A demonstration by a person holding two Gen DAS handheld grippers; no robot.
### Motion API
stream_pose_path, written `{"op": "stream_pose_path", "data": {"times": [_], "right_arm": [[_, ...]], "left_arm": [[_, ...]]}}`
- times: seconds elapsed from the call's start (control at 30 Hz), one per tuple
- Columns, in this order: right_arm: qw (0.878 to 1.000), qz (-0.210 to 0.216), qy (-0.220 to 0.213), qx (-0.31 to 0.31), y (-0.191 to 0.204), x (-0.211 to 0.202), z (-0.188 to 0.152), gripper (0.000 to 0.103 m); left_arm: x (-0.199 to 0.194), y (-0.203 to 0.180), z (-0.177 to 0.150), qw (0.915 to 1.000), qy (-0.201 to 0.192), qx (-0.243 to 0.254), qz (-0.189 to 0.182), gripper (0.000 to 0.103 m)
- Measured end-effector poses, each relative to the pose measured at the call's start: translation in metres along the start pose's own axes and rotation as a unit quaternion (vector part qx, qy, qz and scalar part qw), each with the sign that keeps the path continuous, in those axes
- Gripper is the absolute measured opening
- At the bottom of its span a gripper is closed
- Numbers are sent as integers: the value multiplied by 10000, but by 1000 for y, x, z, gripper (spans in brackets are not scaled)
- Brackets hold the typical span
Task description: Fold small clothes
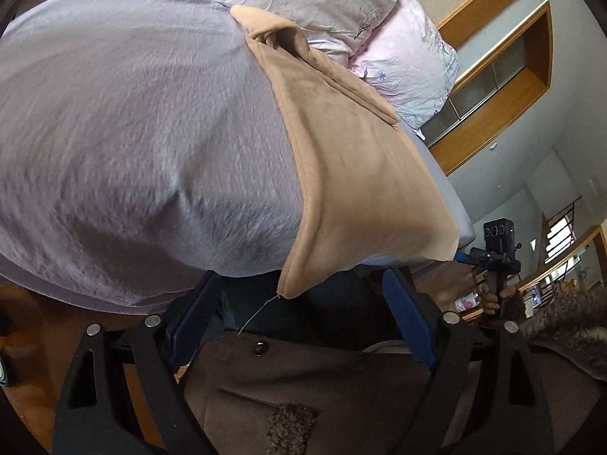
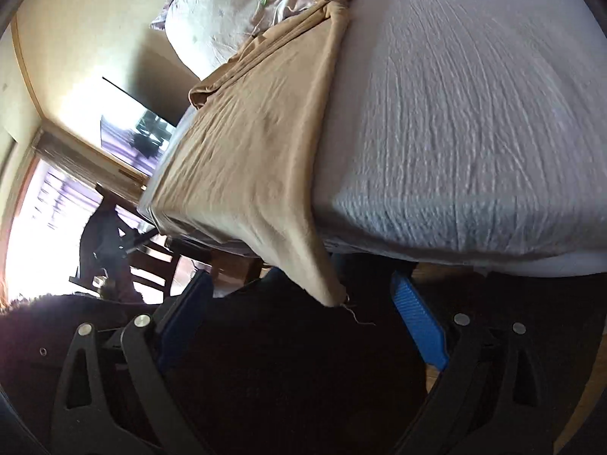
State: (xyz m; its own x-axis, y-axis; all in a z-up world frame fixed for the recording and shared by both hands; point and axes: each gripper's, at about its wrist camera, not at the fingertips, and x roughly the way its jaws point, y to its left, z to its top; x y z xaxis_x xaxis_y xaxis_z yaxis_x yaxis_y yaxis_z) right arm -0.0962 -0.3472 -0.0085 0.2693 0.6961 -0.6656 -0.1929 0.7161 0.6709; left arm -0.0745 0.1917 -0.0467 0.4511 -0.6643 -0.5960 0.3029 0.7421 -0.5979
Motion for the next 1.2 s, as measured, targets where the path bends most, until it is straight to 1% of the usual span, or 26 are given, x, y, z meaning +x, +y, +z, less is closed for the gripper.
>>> {"op": "stream_pose_path", "data": {"times": [0.03, 0.1, 0.13, 0.17, 0.2, 0.23, 0.27, 0.3, 0.33, 0.37, 0.4, 0.47, 0.53, 0.63, 0.73, 0.8, 0.87, 0.93, 0.97, 1.03, 1.1, 1.13, 1.17, 1.2], "right_arm": [[9999, 155, -26, 44, -3, 7, 2, 94], [9990, 441, -26, 62, -5, 19, 4, 91], [9984, 566, -10, 67, -6, 25, 6, 81], [9977, 670, -10, 67, -6, 31, 7, 65], [9970, 776, 22, 56, -5, 35, 8, 55], [9962, 861, 77, 37, -5, 40, 8, 33], [9958, 902, 124, -4, -2, 44, 8, 16], [9952, 958, 163, -73, 1, 46, 7, 11], [9945, 1015, 181, -158, 5, 44, 6, 9], [9940, 1055, 162, -236, 9, 42, 5, 8], [9934, 1099, 122, -308, 14, 38, 5, 8], [9920, 1166, 4, -492, 26, 28, 9, 7], [9904, 1180, -140, -711, 40, 18, 20, 7], [9859, 1135, -491, -1126, 64, 1, 47, 7], [9780, 1073, -1039, -1456, 85, -12, 95, 7], [9716, 1050, -1451, -1546, 95, -18, 136, 7], [9649, 1063, -1871, -1506, 101, -18, 182, 7], [9623, 1020, -2153, -1315, 97, -10, 228, 7], [9622, 962, -2268, -1158, 92, -4, 252, 7], [9655, 771, -2380, -719, 76, 19, 299, 7], [9703, 313, -2396, -143, 45, 46, 335, 7], [9718, 66, -2349, 180, 28, 59, 347, 7], [9726, -221, -2249, 547, 8, 73, 359, 12], [9717, -451, -2144, 884, -10, 85, 365, 15]], "left_arm": [[5, 1, 3, 10000, -22, -77, -55, 88], [15, 3, 5, 9997, -39, -197, -156, 88], [21, 2, 6, 9995, -2, -252, -200, 88], [26, 2, 6, 9992, 60, -309, -242, 86], [31, 2, 6, 9988, 128, -381, -283, 78], [36, 2, 6, 9981, 217, -481, -305, 74], [39, 2, 5, 9973, 285, -597, -333, 63], [42, 2, 4, 9960, 304, -709, -441, 49], [42, 2, 3, 9943, 294, -827, -608, 41], [40, 2, 3, 9919, 239, -971, -788, 25], [36, 3, 4, 9899, 167, -1077, -911, 14], [27, 0, 8, 9864, -25, -1222, -1101, 8], [18, -5, 16, 9856, -175, -1239, -1139, 6], [7, -16, 43, 9872, -421, -1039, -1137, 6], [4, -26, 91, 9876, -721, -802, -1143, 6], [4, -32, 131, 9883, -954, -579, -1042, 6], [10, -33, 175, 9868, -1146, -536, -1012, 6], [24, -29, 219, 9846, -1333, -573, -978, 6], [34, -26, 242, 9843, -1418, -570, -883, 6], [60, -11, 281, 9855, -1473, -672, -516, 6], [92, 15, 309, 9853, -1333, -1047, -215, 6], [106, 27, 318, 9845, -1238, -1241, -90, 6], [118, 39, 324, 9834, -1138, -1415, 1, 6], [126, 50, 327, 9814, -1077, -1591, 65, 6]]}}
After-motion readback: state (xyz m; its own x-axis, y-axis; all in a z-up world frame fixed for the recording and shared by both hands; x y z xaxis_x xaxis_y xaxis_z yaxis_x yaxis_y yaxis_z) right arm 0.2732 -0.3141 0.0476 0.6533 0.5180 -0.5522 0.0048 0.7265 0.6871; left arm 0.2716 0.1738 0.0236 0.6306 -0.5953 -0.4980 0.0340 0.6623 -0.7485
